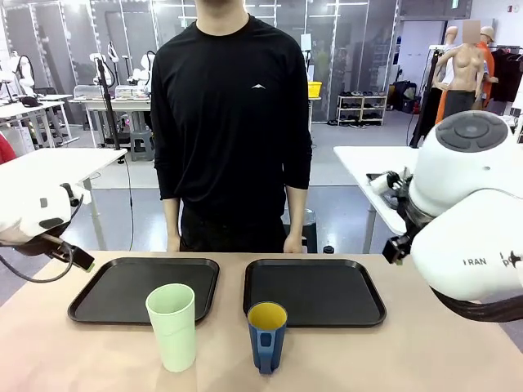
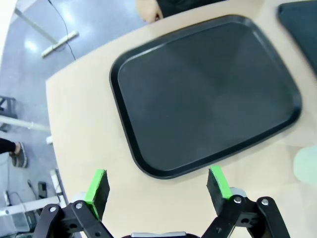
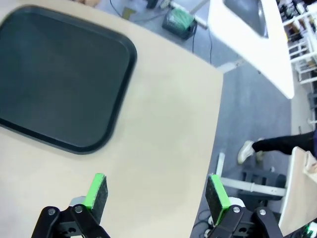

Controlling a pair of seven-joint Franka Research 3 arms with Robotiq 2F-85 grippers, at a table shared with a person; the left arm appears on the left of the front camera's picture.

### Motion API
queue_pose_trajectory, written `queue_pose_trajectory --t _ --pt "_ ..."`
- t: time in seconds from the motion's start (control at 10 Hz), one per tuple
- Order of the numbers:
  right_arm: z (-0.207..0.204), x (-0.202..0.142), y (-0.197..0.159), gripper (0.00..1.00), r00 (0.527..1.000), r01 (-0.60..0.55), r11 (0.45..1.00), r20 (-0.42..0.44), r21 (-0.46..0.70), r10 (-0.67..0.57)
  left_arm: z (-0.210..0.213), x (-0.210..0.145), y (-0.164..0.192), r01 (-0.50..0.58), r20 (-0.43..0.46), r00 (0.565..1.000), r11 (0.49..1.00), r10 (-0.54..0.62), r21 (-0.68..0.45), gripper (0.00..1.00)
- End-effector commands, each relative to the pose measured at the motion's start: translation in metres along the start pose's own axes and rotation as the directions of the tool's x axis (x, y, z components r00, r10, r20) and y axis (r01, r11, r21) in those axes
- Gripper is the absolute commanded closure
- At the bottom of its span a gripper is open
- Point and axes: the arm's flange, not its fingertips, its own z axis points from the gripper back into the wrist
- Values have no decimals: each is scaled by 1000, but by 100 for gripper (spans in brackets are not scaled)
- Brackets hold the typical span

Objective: Sort and store the cups by type.
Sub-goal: Pick up the Reusable plastic cup.

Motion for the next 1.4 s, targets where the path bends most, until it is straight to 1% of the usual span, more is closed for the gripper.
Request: queue_pose_trajectory --t 0.0,0.2,0.4,0.6,0.7,0.8,1.3 --pt "-31 -3 -8 0 999 7 999 -43 45 -5 -21 -3 4 -54 16 998 999 54 -10 0" --pt "-46 -7 -14 0 995 55 995 -84 87 -48 -32 -7 9 -81 -12 997 996 80 -22 0" --pt "-54 -10 -17 0 992 72 992 -106 100 -61 -36 -9 12 -104 -17 994 994 104 -30 0" --pt "-55 -9 -17 0 991 88 992 -108 92 -78 -35 -10 13 -114 -17 993 993 114 -34 0" --pt "-53 -8 -15 0 988 120 991 -111 67 -112 -35 -11 12 -107 -13 994 994 107 -33 0" --pt "-56 -14 -15 0 991 83 994 -116 75 -74 -35 -14 8 -101 -39 994 995 100 -22 0" --pt "-56 -14 -15 0 991 83 994 -116 75 -74 -35 -14 8 -101 -39 994 995 100 -22 0"
